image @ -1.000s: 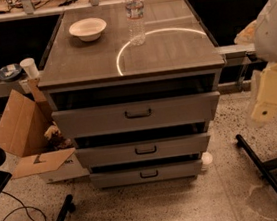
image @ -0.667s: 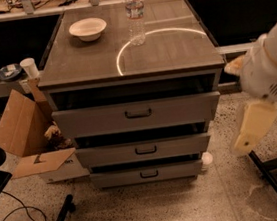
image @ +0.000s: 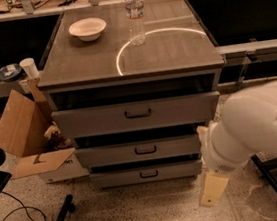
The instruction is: Open bottom drawer
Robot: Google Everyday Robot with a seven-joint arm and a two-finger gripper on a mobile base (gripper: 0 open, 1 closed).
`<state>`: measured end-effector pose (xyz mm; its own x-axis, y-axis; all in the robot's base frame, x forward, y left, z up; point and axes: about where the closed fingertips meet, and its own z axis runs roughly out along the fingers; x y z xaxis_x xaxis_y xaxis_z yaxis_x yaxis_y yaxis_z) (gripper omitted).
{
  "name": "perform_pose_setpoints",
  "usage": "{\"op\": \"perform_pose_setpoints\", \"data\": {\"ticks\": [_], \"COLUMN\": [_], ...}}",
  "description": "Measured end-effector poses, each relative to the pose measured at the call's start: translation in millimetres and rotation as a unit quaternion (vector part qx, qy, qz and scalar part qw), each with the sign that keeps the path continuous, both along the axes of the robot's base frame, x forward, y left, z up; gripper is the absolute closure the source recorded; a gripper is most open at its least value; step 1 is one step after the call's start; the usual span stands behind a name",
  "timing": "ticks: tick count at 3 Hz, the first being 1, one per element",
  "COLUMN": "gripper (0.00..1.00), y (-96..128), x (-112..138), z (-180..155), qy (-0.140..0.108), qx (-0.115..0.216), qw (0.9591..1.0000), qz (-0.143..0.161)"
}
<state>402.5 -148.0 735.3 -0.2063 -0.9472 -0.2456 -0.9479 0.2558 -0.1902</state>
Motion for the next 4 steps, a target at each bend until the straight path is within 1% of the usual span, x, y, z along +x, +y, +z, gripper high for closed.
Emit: {"op": "perform_pose_setpoints", "data": {"ticks": [1,2,3,4], "gripper": [0.00,0.00,0.00,0.00], "y": [1.3,1.5,24.5,46.6], "x": [7.7,12.1,14.2,25.5], "z": [-82.7,-94.6,-130.9,-210.2], "qy": [0.032,0.038,0.056,0.069], "qx": [-0.033,-0.044,-0.025,-0.003], "qw": [0.9989,0.9983,0.9977,0.9969], "qz": [0.003,-0.001,0.030,0.037]}}
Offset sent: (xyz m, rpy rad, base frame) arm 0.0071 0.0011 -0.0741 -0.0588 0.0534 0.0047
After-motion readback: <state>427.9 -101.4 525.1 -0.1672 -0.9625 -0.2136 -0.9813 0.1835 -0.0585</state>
